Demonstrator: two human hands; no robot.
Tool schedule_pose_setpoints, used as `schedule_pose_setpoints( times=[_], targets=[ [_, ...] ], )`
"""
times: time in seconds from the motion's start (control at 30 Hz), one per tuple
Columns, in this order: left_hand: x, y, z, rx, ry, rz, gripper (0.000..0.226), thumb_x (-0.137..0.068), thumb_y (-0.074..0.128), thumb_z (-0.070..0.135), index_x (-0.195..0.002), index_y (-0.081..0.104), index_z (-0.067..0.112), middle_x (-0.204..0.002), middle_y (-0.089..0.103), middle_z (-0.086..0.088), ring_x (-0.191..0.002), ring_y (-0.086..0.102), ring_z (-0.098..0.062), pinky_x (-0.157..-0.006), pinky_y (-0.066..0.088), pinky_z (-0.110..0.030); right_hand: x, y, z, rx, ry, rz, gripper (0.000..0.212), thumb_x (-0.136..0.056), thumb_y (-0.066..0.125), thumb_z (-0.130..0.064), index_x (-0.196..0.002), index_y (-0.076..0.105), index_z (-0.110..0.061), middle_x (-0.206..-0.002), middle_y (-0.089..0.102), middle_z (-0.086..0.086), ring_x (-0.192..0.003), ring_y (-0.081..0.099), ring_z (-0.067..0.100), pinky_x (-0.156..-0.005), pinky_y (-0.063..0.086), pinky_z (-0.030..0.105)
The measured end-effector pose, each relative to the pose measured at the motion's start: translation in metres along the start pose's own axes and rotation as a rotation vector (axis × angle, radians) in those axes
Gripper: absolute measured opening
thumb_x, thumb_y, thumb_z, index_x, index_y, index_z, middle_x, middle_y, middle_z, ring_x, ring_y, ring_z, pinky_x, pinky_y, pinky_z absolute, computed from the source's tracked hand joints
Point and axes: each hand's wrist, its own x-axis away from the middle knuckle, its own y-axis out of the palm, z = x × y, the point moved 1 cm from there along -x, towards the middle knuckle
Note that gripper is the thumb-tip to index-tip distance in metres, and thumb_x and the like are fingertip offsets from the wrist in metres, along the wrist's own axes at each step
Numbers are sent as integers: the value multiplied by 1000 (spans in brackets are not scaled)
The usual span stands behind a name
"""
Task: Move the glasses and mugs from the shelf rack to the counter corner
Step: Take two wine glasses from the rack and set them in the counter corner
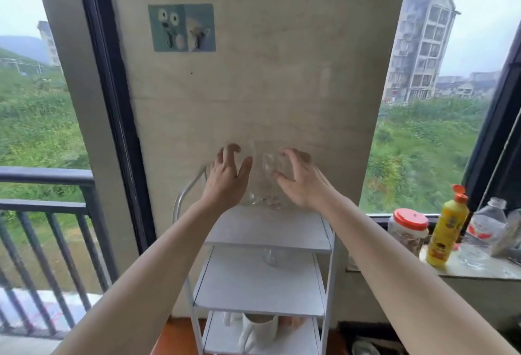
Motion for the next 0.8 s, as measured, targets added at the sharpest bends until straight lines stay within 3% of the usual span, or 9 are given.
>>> schedule_pose_setpoints(
  times=[0.1,0.2,0.3,0.4,0.43,0.5,0.57,0.67,0.8],
  targets=[
    [2,2,-2,134,-30,31,37,-98,47,51,-112,29,22,-127,50,-12,-117,52,-31,-84,36,-37,-1,1,-1,-42,25,35,44,-97,55,-55,-118,35,-21,-125,49,5,-98,52,25,-87,43,38],
    [8,2,-2,237,-20,83,38,-97,55,44,-107,27,20,-122,47,-8,-117,55,-27,-85,42,-39,1,2,-1,-65,13,72,42,-97,58,-50,-103,31,-18,-101,47,2,-88,47,25,-74,38,38],
    [15,-1,2,359,-44,109,40,-96,60,37,-115,28,22,-126,45,-9,-118,57,-22,-84,39,-25,3,0,-1,-156,-28,115,39,-98,59,-44,-106,30,-20,-114,47,4,-96,48,25,-81,39,37],
    [26,-11,14,428,-9,200,61,-94,63,38,-137,23,22,-126,49,-9,-108,59,-6,-81,39,-6,10,-11,-8,-354,-72,248,50,-96,63,-39,-130,30,-21,-135,44,4,-118,52,23,-92,39,32],
    [31,-17,20,454,16,237,66,-93,64,39,-141,21,21,-125,51,-9,-106,59,-1,-87,42,-9,14,-16,-12,-405,-86,312,60,-96,64,-38,-140,27,-19,-142,44,6,-125,50,23,-98,41,34],
    [40,-29,36,535,69,305,67,-94,63,40,-142,21,20,-124,52,-10,-106,61,-7,-98,50,-36,23,-28,-19,-463,-125,436,73,-97,62,-38,-152,19,-15,-152,41,14,-137,45,28,-112,38,46],
    [49,-39,54,608,124,381,66,-93,61,40,-142,23,17,-124,52,-12,-106,62,-14,-95,51,-53,36,-42,-28,-485,-164,560,75,-96,54,-42,-153,16,-12,-150,43,20,-134,48,35,-110,40,55],
    [64,-44,77,675,202,475,65,-94,58,42,-145,26,17,-125,51,-11,-105,61,-8,-89,52,-57,60,-63,-35,-510,-261,781,70,-93,48,-33,-151,19,-3,-137,52,19,-116,59,34,-94,50,56],
    [86,-22,104,786,225,497,66,-96,59,40,-148,28,14,-134,47,-10,-107,55,8,-80,56,-59,97,-84,-19,-489,-289,967,62,-91,49,-10,-148,28,0,-131,48,6,-112,55,6,-78,58,53]
  ],
)
